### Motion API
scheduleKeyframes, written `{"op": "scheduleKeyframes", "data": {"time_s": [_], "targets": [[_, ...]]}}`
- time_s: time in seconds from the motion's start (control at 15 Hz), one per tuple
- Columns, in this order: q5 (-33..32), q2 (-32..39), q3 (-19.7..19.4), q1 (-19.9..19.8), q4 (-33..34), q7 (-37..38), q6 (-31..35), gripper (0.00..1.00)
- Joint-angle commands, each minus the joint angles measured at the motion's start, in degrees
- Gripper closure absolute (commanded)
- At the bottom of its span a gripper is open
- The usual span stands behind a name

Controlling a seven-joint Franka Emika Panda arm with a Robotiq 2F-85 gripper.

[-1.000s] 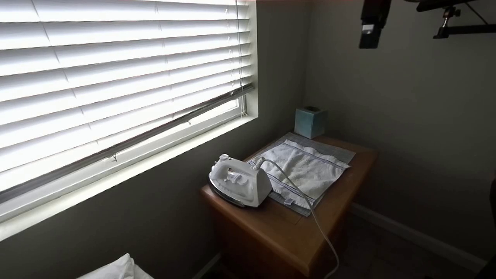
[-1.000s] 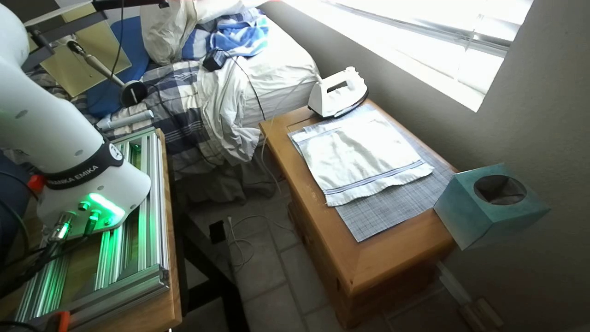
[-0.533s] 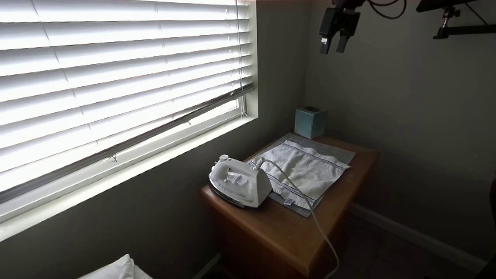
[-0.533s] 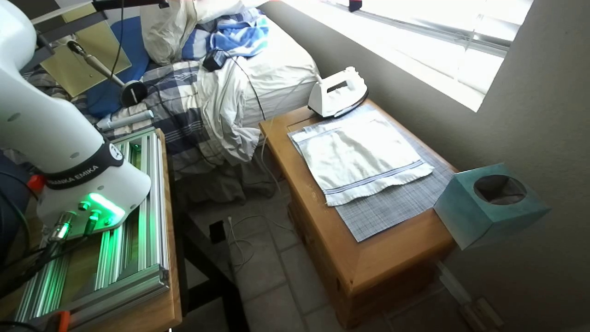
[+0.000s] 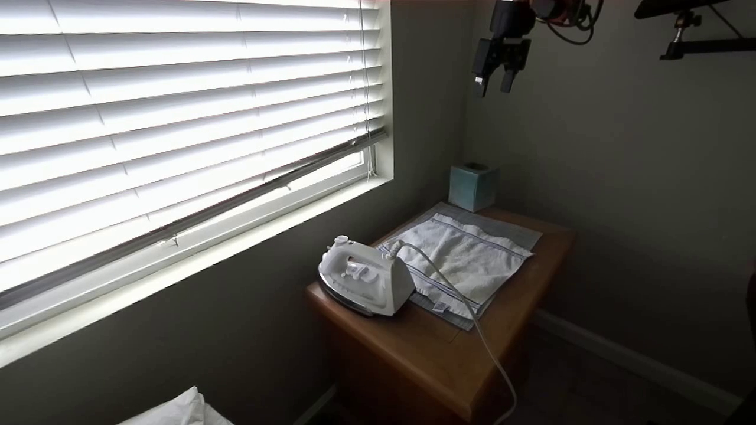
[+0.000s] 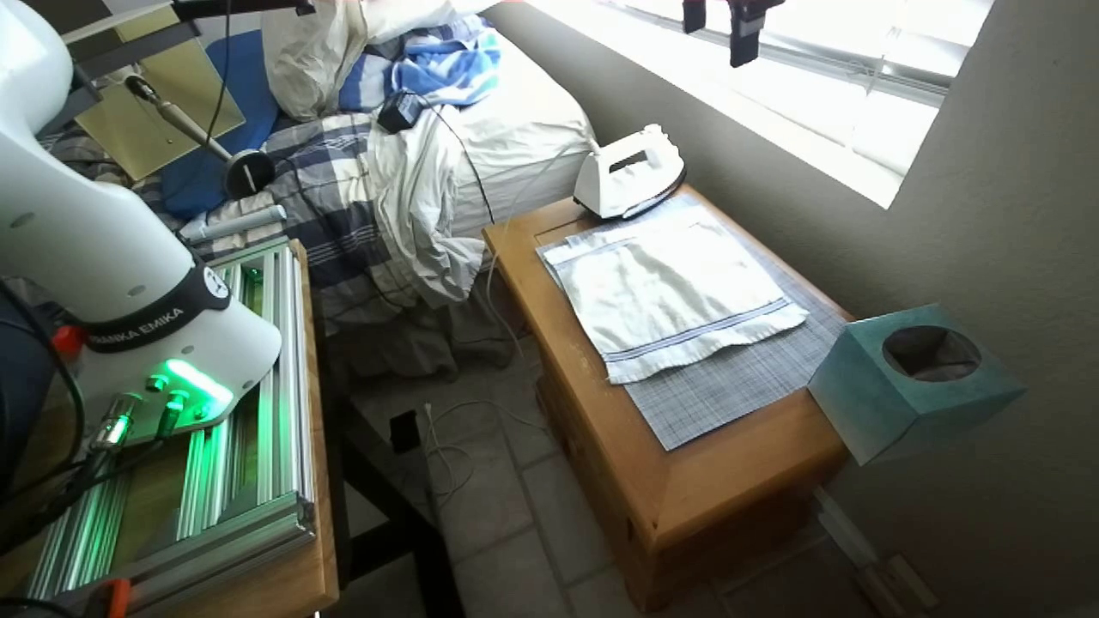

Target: Put the tissue box on the bed.

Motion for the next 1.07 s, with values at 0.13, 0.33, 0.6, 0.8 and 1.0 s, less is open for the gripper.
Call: {"op": "scheduleKeyframes", "data": {"time_s": [0.13,0.33,0.6,0.8,1.0], "targets": [[-0.02,-0.35,0.33,-0.26,0.09,0.01,-0.14,0.0],[-0.02,-0.36,0.33,-0.26,0.08,0.01,-0.14,0.0],[-0.41,4.02,0.0,-0.61,4.25,0.21,1.01,0.0],[1.78,9.75,-0.48,-2.09,9.82,-3.04,0.32,0.0],[1.19,16.69,-0.83,-4.3,15.34,-6.4,2.08,0.0]]}}
